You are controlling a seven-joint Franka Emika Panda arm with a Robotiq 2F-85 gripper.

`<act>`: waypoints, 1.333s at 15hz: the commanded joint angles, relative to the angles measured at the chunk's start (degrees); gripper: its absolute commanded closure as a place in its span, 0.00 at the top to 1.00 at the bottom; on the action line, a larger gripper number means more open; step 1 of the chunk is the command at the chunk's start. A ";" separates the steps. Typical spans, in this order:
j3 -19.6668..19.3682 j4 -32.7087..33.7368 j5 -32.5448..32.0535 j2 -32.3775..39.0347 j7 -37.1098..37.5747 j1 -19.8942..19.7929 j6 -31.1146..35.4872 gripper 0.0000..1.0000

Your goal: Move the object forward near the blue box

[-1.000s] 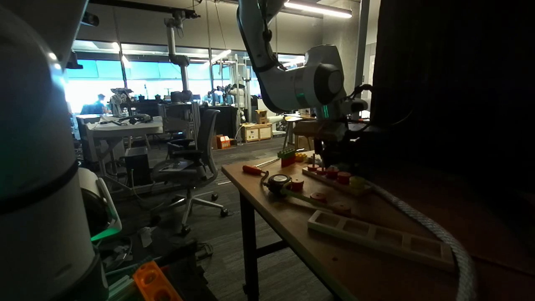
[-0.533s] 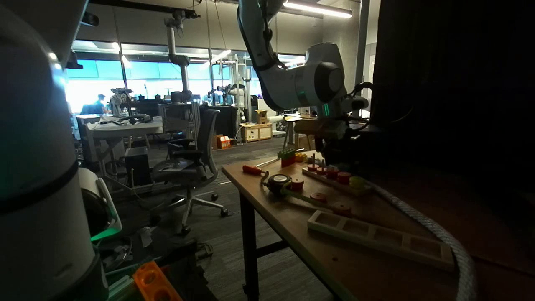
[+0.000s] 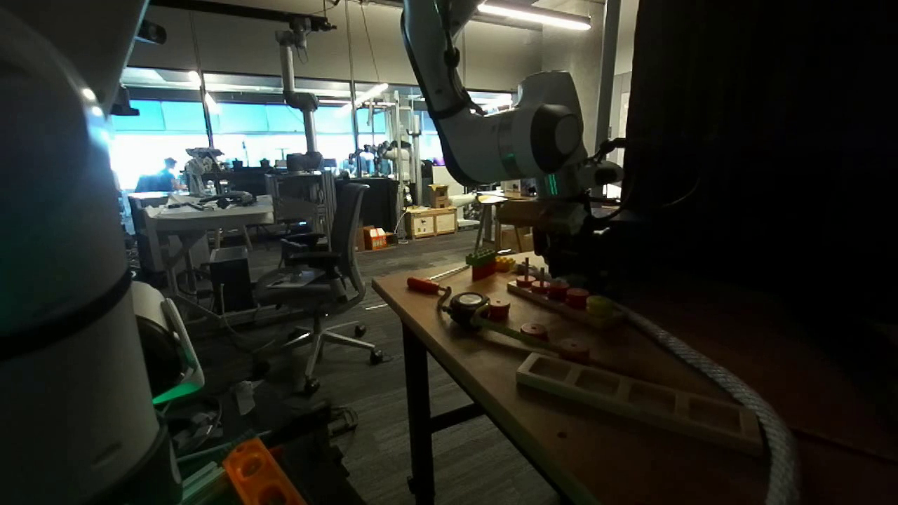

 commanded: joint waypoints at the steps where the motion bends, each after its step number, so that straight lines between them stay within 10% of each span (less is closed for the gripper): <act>1: -0.83 1.51 1.04 1.44 -0.09 0.60 2.25 1.00; 9: -1.27 3.14 1.87 3.74 -0.38 0.54 3.53 1.00; 10: -1.39 3.31 1.83 3.97 -0.33 0.63 3.58 0.75; 16: -2.19 3.69 1.41 3.95 0.71 1.40 3.23 0.33; 20: -3.64 3.42 0.46 2.62 2.70 2.89 2.37 0.26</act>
